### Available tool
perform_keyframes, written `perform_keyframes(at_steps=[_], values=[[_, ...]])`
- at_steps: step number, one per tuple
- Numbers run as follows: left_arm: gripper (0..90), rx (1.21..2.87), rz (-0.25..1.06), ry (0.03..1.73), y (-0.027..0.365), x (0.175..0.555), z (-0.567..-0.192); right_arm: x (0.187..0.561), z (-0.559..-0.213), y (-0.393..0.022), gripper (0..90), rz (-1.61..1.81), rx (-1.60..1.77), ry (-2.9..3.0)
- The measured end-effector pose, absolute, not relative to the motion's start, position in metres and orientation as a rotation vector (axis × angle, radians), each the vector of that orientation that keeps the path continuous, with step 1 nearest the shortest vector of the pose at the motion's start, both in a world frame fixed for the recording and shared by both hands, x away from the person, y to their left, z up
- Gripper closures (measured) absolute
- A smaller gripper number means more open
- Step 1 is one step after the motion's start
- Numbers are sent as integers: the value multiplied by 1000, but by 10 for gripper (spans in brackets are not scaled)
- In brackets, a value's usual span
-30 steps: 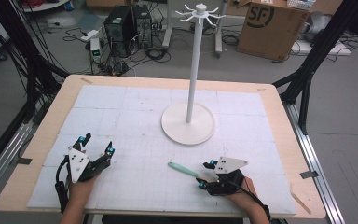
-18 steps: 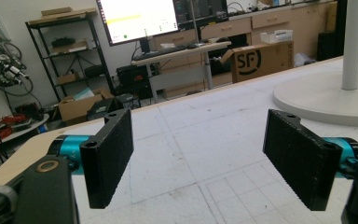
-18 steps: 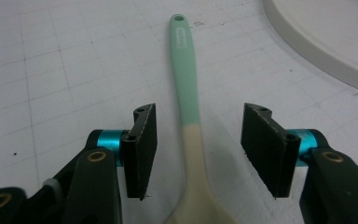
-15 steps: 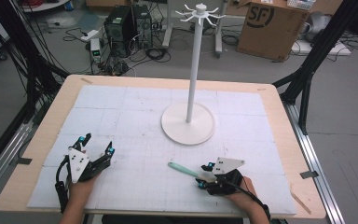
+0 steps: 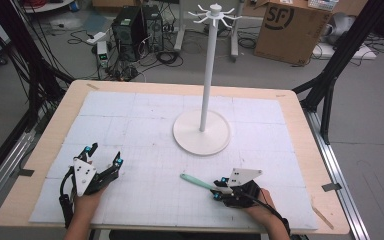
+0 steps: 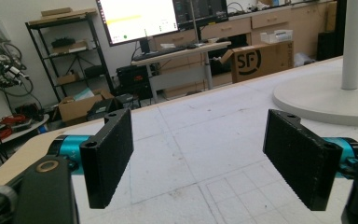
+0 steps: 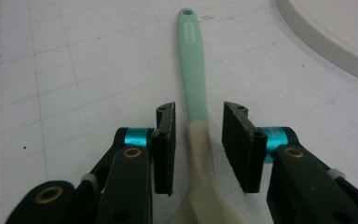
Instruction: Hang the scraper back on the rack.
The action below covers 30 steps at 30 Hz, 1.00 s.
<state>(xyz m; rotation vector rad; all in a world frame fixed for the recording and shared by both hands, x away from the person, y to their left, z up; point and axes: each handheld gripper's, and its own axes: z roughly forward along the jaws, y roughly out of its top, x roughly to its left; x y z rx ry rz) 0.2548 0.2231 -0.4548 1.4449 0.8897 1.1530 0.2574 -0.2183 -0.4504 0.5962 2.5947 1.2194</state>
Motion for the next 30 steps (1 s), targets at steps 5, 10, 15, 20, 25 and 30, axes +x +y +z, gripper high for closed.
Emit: perform_keyframes(at_steps=[5,10,15,20,25,30], values=[[249,1445,1155,889,223,255,-455,258,-451,-218,680,1225,596,2605],[248,1446,1156,886,223,255,-455,260,-451,-219,681,1231,604,2614],[248,1446,1157,886,223,255,-455,260,-451,-220,723,1231,607,2624],[248,1446,1156,886,223,255,-455,261,-451,-220,767,1242,611,2624],[248,1446,1157,886,223,255,-455,260,-451,-220,798,1233,618,2616],[248,1446,1157,886,223,255,-455,260,-451,-220,805,1231,616,2613]])
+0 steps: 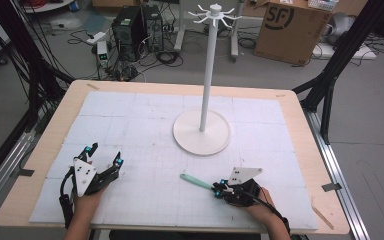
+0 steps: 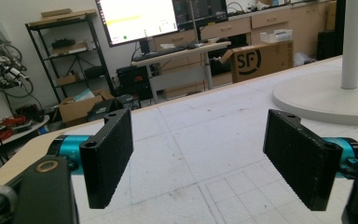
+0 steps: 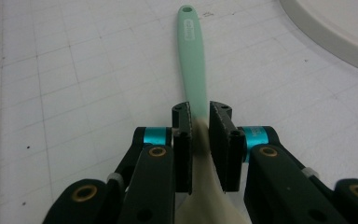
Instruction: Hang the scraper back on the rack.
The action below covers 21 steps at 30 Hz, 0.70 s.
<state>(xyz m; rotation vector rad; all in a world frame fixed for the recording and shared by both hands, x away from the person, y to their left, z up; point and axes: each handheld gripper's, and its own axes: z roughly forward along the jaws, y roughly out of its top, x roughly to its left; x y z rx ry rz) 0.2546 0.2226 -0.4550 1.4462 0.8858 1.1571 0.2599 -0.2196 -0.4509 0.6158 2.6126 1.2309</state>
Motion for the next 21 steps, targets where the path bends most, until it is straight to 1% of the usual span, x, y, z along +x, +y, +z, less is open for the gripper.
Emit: perform_keyframes(at_steps=[21], values=[[248,1446,1156,885,223,255,-455,259,-450,-224,818,1283,627,2576]])
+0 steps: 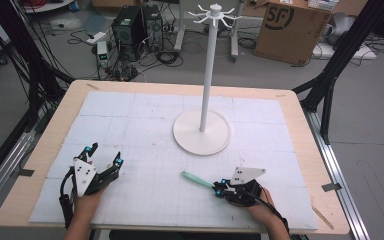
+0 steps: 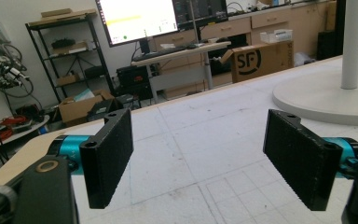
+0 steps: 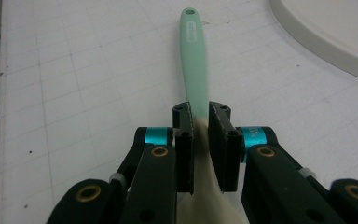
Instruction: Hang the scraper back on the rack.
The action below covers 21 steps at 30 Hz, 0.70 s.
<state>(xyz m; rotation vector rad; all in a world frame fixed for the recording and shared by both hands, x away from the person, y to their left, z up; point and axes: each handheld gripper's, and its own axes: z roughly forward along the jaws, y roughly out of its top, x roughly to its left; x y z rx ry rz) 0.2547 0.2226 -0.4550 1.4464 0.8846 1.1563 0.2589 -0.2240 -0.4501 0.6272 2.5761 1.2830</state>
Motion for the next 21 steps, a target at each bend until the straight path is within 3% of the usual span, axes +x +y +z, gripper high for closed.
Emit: perform_keyframes(at_steps=[21], values=[[249,1445,1155,888,223,255,-455,256,-448,-234,817,1401,671,2472]])
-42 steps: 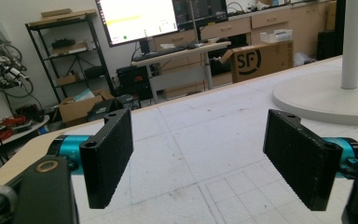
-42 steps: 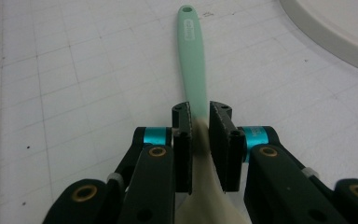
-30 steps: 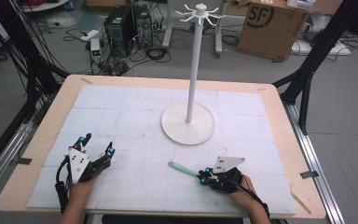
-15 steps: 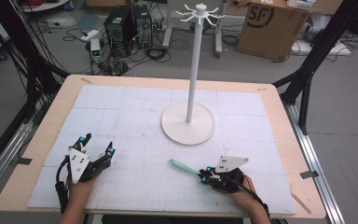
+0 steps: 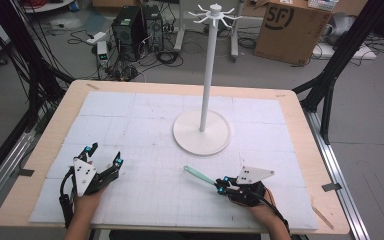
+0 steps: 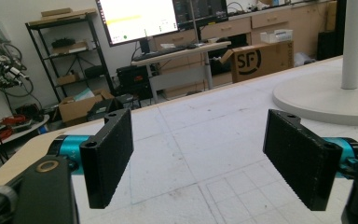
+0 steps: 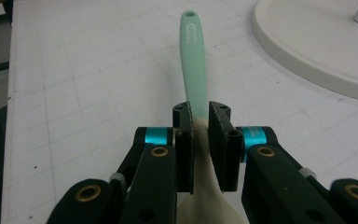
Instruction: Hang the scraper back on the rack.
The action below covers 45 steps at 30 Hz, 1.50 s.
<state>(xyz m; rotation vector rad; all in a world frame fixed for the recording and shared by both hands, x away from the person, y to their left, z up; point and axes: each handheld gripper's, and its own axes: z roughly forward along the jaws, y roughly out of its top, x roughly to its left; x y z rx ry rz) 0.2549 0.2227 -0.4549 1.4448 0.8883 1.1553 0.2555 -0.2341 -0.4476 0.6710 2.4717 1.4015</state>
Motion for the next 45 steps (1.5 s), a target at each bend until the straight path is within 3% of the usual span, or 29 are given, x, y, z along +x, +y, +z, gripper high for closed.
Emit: perform_keyframes(at_steps=[45], values=[[248,1443,1155,887,223,255,-455,247,-442,-282,817,1557,996,1750]])
